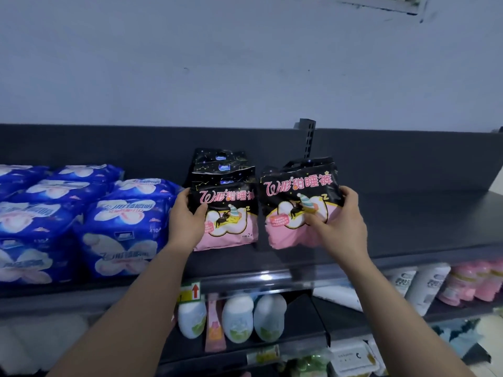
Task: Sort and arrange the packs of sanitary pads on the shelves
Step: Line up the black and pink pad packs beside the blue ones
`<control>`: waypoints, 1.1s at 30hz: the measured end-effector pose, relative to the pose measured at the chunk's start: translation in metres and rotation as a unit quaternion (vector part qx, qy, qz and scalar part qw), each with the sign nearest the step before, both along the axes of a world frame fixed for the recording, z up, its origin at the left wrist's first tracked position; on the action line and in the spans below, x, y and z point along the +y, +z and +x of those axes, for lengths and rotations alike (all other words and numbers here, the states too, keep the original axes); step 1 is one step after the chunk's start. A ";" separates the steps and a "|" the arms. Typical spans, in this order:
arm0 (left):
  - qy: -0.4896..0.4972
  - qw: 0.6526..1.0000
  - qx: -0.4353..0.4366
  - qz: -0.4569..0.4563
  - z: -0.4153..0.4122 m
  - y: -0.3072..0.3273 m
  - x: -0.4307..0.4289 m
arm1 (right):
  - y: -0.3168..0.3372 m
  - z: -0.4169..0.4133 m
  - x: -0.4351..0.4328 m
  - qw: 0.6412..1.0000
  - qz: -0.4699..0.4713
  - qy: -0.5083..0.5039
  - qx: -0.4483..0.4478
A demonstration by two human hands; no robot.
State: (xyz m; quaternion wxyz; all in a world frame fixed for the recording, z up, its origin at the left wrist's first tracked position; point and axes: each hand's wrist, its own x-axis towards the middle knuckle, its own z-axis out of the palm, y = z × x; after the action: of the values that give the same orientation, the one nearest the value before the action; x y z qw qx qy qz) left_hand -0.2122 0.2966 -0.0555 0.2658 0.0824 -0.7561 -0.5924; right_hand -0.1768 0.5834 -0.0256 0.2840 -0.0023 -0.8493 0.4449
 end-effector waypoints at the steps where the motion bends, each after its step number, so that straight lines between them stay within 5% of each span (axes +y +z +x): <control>1: 0.006 1.000 0.002 0.003 -0.008 -0.001 0.000 | 0.000 -0.009 0.000 1.000 0.000 0.009 -0.002; 14: 0.051 0.999 -0.002 0.008 -0.050 -0.006 0.001 | -0.016 -0.056 -0.007 0.992 -0.052 0.116 -0.014; 33: -0.011 0.993 0.030 -0.114 0.028 0.007 -0.005 | -0.059 -0.046 -0.102 0.972 -0.090 0.214 -0.035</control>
State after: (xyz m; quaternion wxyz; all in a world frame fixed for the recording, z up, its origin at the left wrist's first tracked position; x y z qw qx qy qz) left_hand -0.1841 0.2916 -0.0485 0.2901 0.0253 -0.8113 -0.5070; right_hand -0.2230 0.4814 -0.0850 0.1514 0.1381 -0.7959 0.5697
